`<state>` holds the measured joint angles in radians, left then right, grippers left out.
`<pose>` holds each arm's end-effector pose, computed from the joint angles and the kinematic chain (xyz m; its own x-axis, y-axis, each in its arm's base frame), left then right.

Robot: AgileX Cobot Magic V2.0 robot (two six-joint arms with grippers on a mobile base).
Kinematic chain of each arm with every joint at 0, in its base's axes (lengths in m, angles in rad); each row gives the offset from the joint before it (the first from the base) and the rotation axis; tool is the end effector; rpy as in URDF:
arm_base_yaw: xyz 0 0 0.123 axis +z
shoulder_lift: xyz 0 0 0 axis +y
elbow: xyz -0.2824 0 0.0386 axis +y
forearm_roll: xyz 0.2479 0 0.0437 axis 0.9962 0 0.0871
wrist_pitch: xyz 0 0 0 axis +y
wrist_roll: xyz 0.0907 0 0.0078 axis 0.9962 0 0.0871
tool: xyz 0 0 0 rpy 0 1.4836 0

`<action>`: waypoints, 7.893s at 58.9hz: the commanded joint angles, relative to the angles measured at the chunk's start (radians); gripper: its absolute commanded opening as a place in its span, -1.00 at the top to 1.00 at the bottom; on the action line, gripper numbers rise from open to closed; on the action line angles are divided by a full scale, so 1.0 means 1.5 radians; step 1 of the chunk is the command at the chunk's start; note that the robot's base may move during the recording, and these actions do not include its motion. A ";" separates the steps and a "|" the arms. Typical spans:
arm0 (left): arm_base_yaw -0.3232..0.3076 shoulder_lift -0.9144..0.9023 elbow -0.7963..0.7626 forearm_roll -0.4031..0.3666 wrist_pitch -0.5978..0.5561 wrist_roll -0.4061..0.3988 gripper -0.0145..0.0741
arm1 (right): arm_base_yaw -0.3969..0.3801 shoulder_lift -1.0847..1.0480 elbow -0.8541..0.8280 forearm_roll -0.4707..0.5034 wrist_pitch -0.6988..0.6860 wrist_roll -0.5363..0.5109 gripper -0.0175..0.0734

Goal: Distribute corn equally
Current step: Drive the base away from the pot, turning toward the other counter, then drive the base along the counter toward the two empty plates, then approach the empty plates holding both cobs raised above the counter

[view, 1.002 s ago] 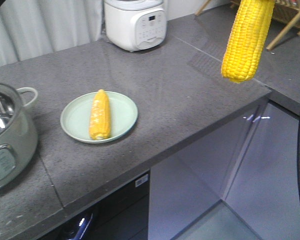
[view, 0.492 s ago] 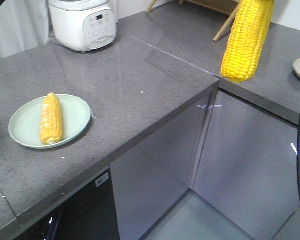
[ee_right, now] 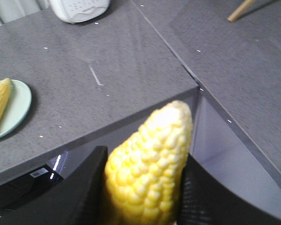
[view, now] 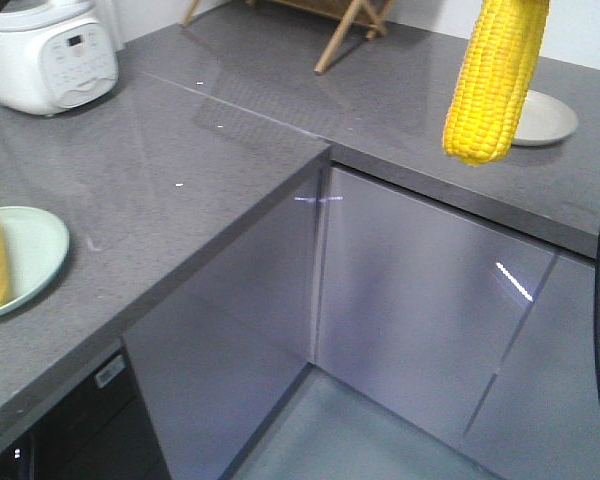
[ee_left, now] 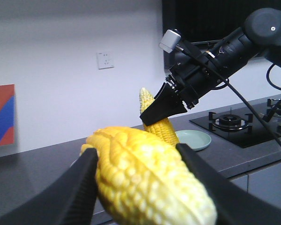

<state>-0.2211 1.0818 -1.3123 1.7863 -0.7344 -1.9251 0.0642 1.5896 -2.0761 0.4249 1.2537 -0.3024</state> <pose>0.1832 -0.1022 0.4984 0.0694 -0.0678 -0.9953 0.8059 0.5919 0.0158 0.3062 0.0554 0.5083 -0.5373 -0.1835 -0.8232 -0.4627 0.8801 0.1059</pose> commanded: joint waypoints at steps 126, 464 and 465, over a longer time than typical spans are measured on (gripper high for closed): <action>-0.001 -0.009 -0.020 0.002 0.024 -0.006 0.69 | -0.002 -0.024 -0.019 0.017 -0.037 -0.004 0.63; -0.001 -0.009 -0.020 0.002 0.024 -0.006 0.69 | -0.002 -0.024 -0.019 0.017 -0.037 -0.004 0.63; -0.001 -0.009 -0.020 0.002 0.024 -0.006 0.69 | -0.002 -0.024 -0.019 0.017 -0.037 -0.004 0.63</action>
<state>-0.2211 1.0818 -1.3123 1.7863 -0.7344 -1.9251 0.0642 1.5896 -2.0761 0.4249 1.2546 -0.3024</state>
